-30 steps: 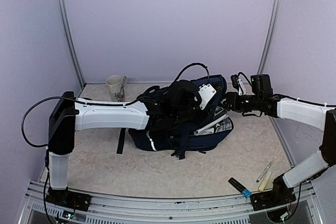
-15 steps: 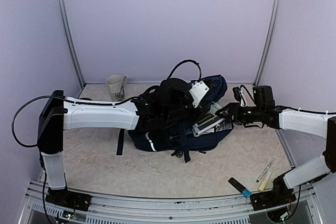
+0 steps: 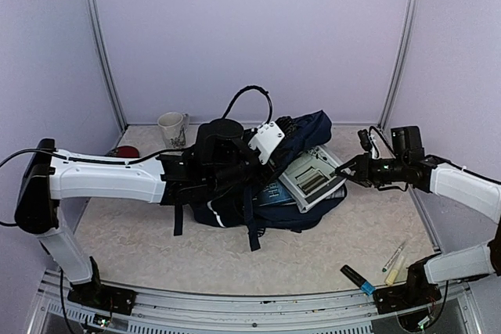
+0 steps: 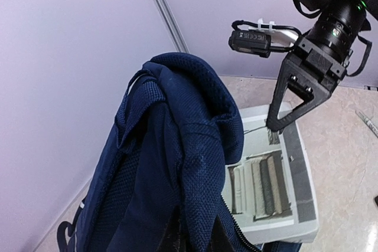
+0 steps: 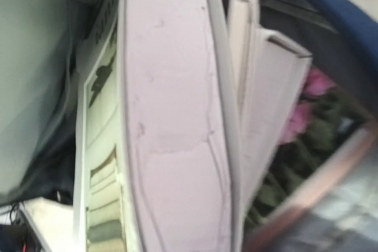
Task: Pack the student bag
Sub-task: Pick up the book from the largest pocket of the bag, then place the book in the largest pocket of the bag.
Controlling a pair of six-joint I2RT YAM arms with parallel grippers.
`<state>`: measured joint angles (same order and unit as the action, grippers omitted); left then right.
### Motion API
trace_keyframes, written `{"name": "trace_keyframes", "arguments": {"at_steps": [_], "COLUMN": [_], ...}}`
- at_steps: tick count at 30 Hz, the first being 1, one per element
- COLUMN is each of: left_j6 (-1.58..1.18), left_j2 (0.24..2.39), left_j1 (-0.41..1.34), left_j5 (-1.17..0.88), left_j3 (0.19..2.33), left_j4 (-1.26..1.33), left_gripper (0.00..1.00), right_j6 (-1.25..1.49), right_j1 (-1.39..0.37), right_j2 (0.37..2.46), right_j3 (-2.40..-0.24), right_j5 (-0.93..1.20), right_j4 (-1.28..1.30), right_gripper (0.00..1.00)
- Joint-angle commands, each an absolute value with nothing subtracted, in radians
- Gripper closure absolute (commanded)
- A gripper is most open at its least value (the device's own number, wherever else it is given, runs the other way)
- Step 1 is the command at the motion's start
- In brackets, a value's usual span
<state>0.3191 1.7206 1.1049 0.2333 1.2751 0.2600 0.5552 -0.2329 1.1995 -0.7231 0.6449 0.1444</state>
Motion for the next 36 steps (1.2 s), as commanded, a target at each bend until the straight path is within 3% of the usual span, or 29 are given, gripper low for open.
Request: {"name": "trace_keyframes", "arguments": {"at_steps": [1, 7, 12, 26, 31, 36], "left_j6": [0.394, 0.439, 0.468, 0.540, 0.522, 0.510], "left_j2": [1.614, 1.553, 1.533, 1.489, 1.497, 1.493], "left_j1": [1.109, 1.148, 1.187, 1.220, 1.213, 1.203], "left_j5": [0.268, 0.242, 0.258, 0.216, 0.195, 0.212], "left_j3": [1.207, 1.136, 1.120, 1.148, 1.145, 1.130], "left_j4": [0.329, 0.397, 0.448, 0.498, 0.505, 0.502], "left_gripper": [1.00, 1.00, 1.00, 1.00, 1.00, 1.00], "right_j6": [0.424, 0.328, 0.237, 0.098, 0.154, 0.194], "right_j1": [-0.193, -0.193, -0.194, -0.325, -0.337, -0.337], "right_j2": [1.140, 1.138, 1.220, 1.826, 1.892, 1.901], "right_j3": [-0.751, -0.790, -0.894, -1.508, -1.605, -1.608], "right_j5": [0.709, 0.790, 0.739, 0.782, 0.775, 0.720], "right_j4": [0.399, 0.587, 0.711, 0.805, 0.741, 0.670], "right_gripper": [0.75, 0.75, 0.77, 0.69, 0.64, 0.47]}}
